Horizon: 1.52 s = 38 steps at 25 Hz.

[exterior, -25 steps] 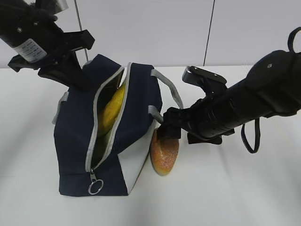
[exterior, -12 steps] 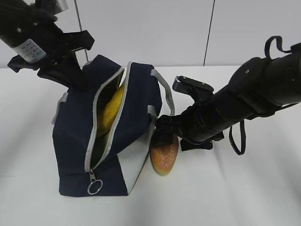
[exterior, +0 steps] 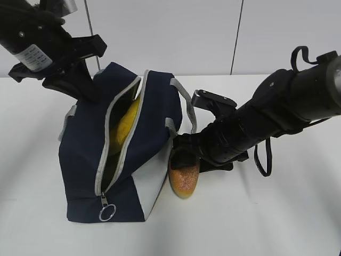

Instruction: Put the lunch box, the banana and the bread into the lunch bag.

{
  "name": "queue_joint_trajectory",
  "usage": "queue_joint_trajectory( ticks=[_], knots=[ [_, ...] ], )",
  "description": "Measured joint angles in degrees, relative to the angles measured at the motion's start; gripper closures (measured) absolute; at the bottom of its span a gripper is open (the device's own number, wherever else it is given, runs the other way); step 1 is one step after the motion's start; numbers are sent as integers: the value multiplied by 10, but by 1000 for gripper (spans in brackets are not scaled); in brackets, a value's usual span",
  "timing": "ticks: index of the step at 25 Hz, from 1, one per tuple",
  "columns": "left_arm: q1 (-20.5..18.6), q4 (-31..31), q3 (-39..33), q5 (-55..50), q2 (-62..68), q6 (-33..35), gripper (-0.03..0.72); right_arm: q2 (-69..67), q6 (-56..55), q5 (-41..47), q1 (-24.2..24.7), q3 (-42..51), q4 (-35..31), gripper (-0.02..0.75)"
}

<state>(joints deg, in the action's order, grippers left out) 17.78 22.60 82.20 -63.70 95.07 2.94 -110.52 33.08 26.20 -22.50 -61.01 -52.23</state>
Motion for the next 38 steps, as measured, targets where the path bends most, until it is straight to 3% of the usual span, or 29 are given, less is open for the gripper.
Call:
queue_joint_trajectory(
  ticks=[5,10,23,28,32,38],
  knots=[
    [0,0,0,-1,0,0,691,0,3,0,0,0,0,314],
    [0,0,0,-3,0,0,691,4,3,14,23,0,8,324],
    [0,0,0,-4,0,0,691,112,4,59,171,0,67,328],
    [0,0,0,-5,0,0,691,147,4,61,191,-1,66,329],
    [0,0,0,-5,0,0,691,158,25,118,191,-24,-7,330],
    [0,3,0,-5,0,0,691,159,151,229,164,-36,-262,330]
  ],
)
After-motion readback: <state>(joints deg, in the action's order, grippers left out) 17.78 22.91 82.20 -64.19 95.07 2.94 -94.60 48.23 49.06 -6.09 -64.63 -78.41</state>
